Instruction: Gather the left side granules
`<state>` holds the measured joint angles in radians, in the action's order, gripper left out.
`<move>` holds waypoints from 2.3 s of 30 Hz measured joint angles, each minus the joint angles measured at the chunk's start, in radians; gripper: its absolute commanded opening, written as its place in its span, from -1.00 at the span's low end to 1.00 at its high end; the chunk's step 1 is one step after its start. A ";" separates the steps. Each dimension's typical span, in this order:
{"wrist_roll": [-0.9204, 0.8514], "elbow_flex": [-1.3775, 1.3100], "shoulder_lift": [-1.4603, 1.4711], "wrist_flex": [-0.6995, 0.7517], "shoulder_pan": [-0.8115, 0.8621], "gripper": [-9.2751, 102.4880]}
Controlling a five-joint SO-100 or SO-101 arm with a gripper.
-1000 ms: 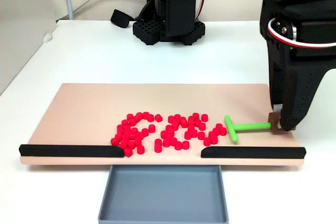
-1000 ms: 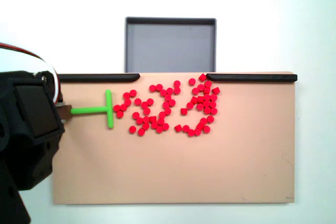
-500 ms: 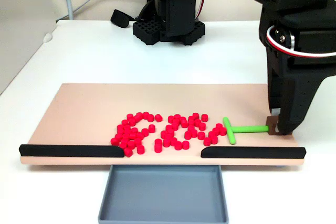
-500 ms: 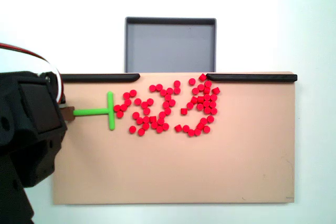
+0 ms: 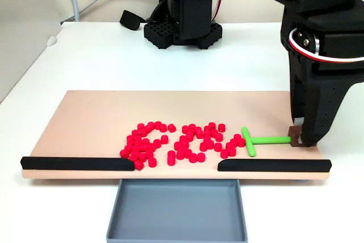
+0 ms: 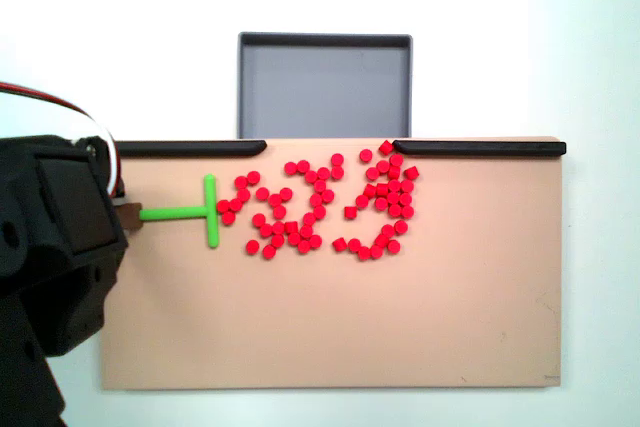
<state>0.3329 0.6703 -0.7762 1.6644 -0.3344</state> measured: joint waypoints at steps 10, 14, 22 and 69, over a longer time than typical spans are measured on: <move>0.000 0.000 0.002 0.000 0.017 -0.84; 0.000 0.000 0.002 0.000 0.025 -0.84; 0.000 0.000 0.002 0.000 0.032 -0.84; -0.018 0.000 0.002 0.009 0.094 -0.84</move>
<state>0.3145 0.6703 -0.7747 1.6736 -0.2408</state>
